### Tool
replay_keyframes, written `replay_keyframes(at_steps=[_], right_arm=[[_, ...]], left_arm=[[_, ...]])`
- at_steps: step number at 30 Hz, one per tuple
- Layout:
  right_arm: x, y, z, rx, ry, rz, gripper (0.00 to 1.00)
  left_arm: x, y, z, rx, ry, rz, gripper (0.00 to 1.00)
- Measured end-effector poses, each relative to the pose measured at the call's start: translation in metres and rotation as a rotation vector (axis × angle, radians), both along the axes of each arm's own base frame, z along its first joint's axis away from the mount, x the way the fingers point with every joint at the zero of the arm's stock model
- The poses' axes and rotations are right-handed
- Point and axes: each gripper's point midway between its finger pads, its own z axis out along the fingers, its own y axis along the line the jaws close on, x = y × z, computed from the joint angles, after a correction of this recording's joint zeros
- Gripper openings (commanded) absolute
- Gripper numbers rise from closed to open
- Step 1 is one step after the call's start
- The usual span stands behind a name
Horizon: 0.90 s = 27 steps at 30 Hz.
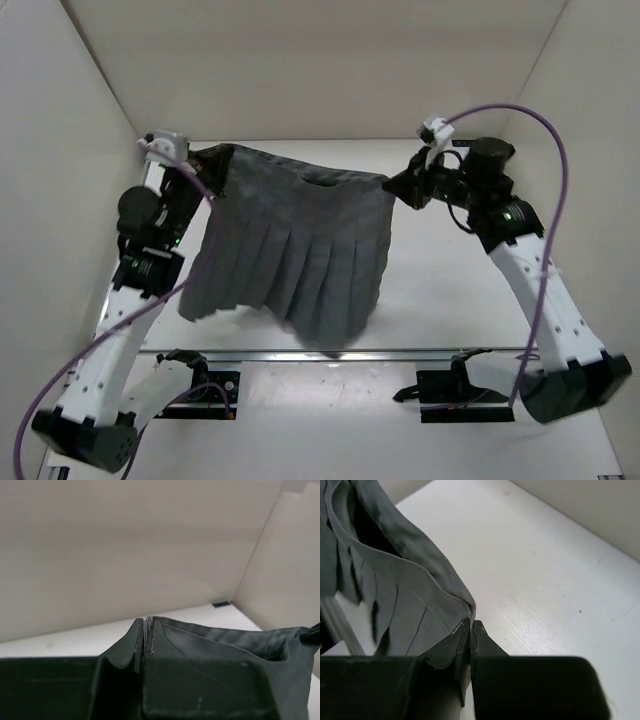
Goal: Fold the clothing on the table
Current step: Flatten the skirt out
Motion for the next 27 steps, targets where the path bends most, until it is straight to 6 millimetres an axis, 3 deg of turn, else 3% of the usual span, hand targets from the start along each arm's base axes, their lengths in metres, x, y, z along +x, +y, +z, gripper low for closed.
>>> replay_keyframes(at_steps=[5, 7, 9, 11, 15, 16, 18, 20, 22, 25, 27], right_arm=[[0.079, -0.002, -0.042, -0.062, 0.153, -0.072, 0.00], [0.117, -0.004, -0.037, -0.097, 0.166, -0.109, 0.00], [0.154, -0.006, -0.009, -0.114, 0.101, -0.148, 0.00], [0.168, -0.010, 0.025, -0.101, 0.013, -0.177, 0.00], [0.154, -0.032, 0.082, -0.068, -0.123, -0.216, 0.00], [0.148, -0.038, 0.089, -0.062, -0.148, -0.223, 0.00], [0.135, -0.042, 0.083, -0.066, -0.161, -0.225, 0.00], [0.124, -0.041, 0.057, -0.081, -0.132, -0.220, 0.00], [0.112, -0.035, 0.003, -0.114, -0.045, -0.210, 0.00], [0.087, -0.024, -0.106, -0.206, 0.151, -0.223, 0.00], [0.047, -0.017, -0.183, -0.300, 0.309, -0.219, 0.00]], left_arm=[[0.087, -0.007, -0.076, 0.050, 0.218, 0.027, 0.00], [0.125, -0.013, -0.102, 0.077, 0.320, 0.020, 0.00], [0.155, -0.019, -0.111, 0.098, 0.375, 0.012, 0.00], [0.169, -0.023, -0.101, 0.104, 0.370, 0.012, 0.00], [0.159, -0.024, -0.048, 0.091, 0.261, 0.002, 0.00], [0.150, -0.026, -0.035, 0.085, 0.225, -0.009, 0.00], [0.131, -0.030, -0.019, 0.070, 0.162, -0.031, 0.00], [0.110, -0.030, -0.023, 0.062, 0.135, -0.044, 0.00], [0.097, -0.029, -0.053, 0.063, 0.153, -0.037, 0.00], [0.078, -0.032, -0.148, 0.070, 0.321, -0.020, 0.00], [0.053, -0.031, -0.229, 0.077, 0.494, -0.019, 0.00]])
